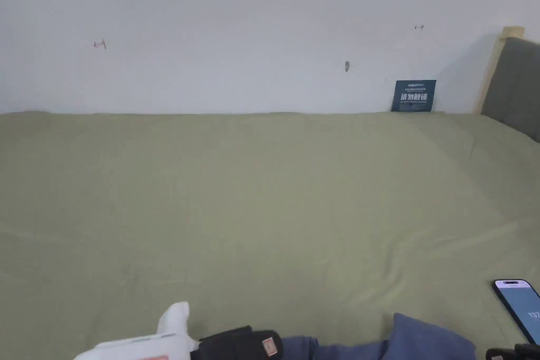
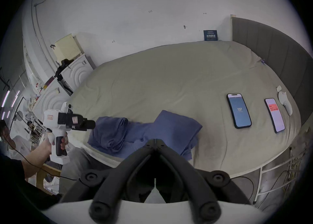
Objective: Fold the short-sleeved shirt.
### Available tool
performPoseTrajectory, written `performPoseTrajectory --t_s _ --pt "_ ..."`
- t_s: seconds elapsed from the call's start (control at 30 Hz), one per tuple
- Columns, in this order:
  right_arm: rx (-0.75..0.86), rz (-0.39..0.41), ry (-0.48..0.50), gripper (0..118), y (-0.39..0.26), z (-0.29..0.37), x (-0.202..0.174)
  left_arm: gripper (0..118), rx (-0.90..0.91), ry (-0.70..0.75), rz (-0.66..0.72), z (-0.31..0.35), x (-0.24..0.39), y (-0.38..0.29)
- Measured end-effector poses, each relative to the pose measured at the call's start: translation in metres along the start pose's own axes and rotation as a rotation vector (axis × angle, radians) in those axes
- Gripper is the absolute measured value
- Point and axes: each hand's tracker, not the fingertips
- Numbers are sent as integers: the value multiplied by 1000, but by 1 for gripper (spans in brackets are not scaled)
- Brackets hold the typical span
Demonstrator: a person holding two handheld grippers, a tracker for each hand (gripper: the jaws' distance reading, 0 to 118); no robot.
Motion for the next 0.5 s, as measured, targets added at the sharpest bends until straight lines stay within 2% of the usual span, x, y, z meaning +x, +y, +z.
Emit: performPoseTrajectory --t_s 0.03,0.07,0.1,0.27,0.33,0.37,0.4,0.43,0.47,0.5 --pt "-7 1 -5 0 0 -1 -1 55 12 -2 15 1 -4 0" --pt "-18 9 -7 0 0 -1 -2 8 7 15 19 -7 0 0" --pt "-19 20 -7 0 1 -1 -5 0 39 79 7 -12 -3 -4" --pt "10 38 28 0 6 -2 -18 0 -120 -8 47 -72 -16 -23" --pt "18 58 32 0 7 -2 -25 0 -204 93 22 -105 -34 -36" --pt "21 68 33 0 8 -2 -29 0 -233 225 51 -120 -45 -47" --pt "24 76 39 0 9 -1 -34 0 -129 51 127 -115 -56 -55" --pt "26 81 44 0 9 -1 -37 0 -62 -52 170 -112 -50 -57" --pt "26 82 47 0 10 -1 -39 0 -80 71 158 -116 -40 -56" --pt "25 83 56 0 10 -3 -40 0 -92 72 123 -117 -34 -56"
